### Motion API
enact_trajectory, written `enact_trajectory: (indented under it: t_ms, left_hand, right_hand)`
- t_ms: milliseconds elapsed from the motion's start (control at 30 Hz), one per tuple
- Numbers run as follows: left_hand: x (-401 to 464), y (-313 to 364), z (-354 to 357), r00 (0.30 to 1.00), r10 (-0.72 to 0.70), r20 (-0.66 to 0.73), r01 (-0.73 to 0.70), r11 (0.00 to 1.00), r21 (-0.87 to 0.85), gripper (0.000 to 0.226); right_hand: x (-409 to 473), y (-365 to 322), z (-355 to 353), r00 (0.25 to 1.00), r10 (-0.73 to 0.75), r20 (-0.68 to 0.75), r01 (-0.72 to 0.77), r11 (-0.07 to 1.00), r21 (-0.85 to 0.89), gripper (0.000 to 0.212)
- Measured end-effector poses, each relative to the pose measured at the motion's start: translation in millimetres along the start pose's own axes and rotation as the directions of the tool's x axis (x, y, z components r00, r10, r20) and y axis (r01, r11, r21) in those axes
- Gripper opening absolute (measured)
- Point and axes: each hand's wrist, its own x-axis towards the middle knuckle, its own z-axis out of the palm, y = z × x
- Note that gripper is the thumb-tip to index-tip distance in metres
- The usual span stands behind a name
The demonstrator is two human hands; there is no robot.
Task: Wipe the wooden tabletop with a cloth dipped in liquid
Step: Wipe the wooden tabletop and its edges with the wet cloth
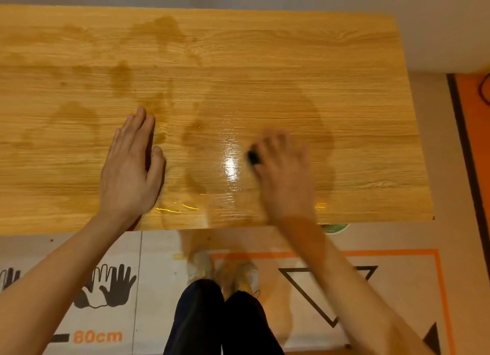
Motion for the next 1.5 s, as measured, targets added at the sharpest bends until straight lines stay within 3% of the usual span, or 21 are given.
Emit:
enact_trajectory:
  t_ms: [100,167,300,400,500,533,600,667,767,833,933,1000,1067,1133,1200,1267,1333,1400,1500]
  left_hand:
    - [0,-1,0,1.0,0.001,-0.008,-0.001,1.0,0.003,0.057]
    - [1,-3,-1,1.0,0.011,-0.01,-0.011,1.0,0.008,0.057]
    - [1,-5,-1,1.0,0.026,-0.009,-0.026,1.0,0.005,0.057]
    - [-1,-6,0,1.0,0.026,-0.011,-0.026,1.0,-0.002,0.057]
    - [0,-7,0,1.0,0.028,-0.005,-0.028,0.999,-0.027,0.056]
    - [0,-8,0,0.999,0.035,-0.005,-0.035,0.999,-0.033,0.056]
    - [0,-10,0,0.999,0.048,-0.004,-0.049,0.998,-0.046,0.054]
    - [-2,-13,1,0.998,0.059,-0.013,-0.06,0.996,-0.071,0.053]
    - [-2,-18,-1,0.994,0.109,0.006,-0.107,0.984,-0.145,0.052]
    - [-1,-23,-6,0.986,0.157,0.054,-0.144,0.971,-0.191,0.051]
    - [-3,-33,-12,0.967,0.247,0.067,-0.235,0.961,-0.144,0.052]
    - [-5,-37,-12,0.946,0.308,0.104,-0.299,0.95,-0.091,0.054]
    - [-5,-39,-12,0.933,0.335,0.129,-0.329,0.942,-0.063,0.055]
    - [-4,-38,-13,0.94,0.314,0.136,-0.31,0.949,-0.05,0.055]
    - [-4,-36,-13,0.945,0.301,0.131,-0.3,0.954,-0.029,0.055]
    - [-4,-36,-12,0.943,0.307,0.124,-0.309,0.951,-0.007,0.055]
    - [-2,-38,-11,0.944,0.308,0.121,-0.311,0.95,0.013,0.055]
    - [-1,-40,-10,0.944,0.307,0.124,-0.312,0.95,0.025,0.056]
    - [-2,-41,-8,0.939,0.318,0.131,-0.323,0.946,0.022,0.056]
  right_hand:
    - [-23,72,-26,0.921,0.389,0.011,-0.385,0.907,0.169,0.044]
    - [-33,66,-20,0.86,0.508,-0.032,-0.488,0.841,0.233,0.045]
    - [-28,-39,19,0.917,0.372,-0.142,-0.338,0.916,0.219,0.046]
    - [-29,-118,32,0.981,0.178,-0.074,-0.159,0.964,0.211,0.06]
    - [-26,-96,27,0.999,0.005,-0.04,0.002,0.985,0.174,0.056]
    - [-30,-72,21,0.999,0.034,-0.043,-0.027,0.987,0.156,0.051]
    - [-43,-18,6,0.969,0.231,-0.084,-0.218,0.966,0.139,0.046]
    - [-58,23,-6,0.871,0.475,-0.127,-0.449,0.874,0.186,0.047]
    - [-59,3,4,0.732,0.647,-0.212,-0.603,0.761,0.24,0.048]
    - [-53,-52,19,0.749,0.615,-0.246,-0.576,0.788,0.218,0.046]
    - [-56,-137,42,0.874,0.415,-0.253,-0.372,0.906,0.203,0.047]
    - [-62,-142,43,0.939,0.256,-0.228,-0.209,0.955,0.21,0.049]
    - [-70,-108,36,0.943,0.23,-0.239,-0.174,0.956,0.234,0.041]
    - [-76,-64,31,0.848,0.422,-0.321,-0.332,0.895,0.299,0.038]
    - [-74,-36,31,0.631,0.667,-0.396,-0.496,0.74,0.454,0.038]
    - [-62,-45,40,0.389,0.808,-0.442,-0.519,0.588,0.62,0.039]
    - [-48,-80,51,0.247,0.856,-0.454,-0.451,0.516,0.728,0.039]
    - [-39,-128,62,0.219,0.875,-0.432,-0.377,0.484,0.789,0.04]
    - [-49,-184,73,0.374,0.834,-0.406,-0.281,0.519,0.807,0.041]
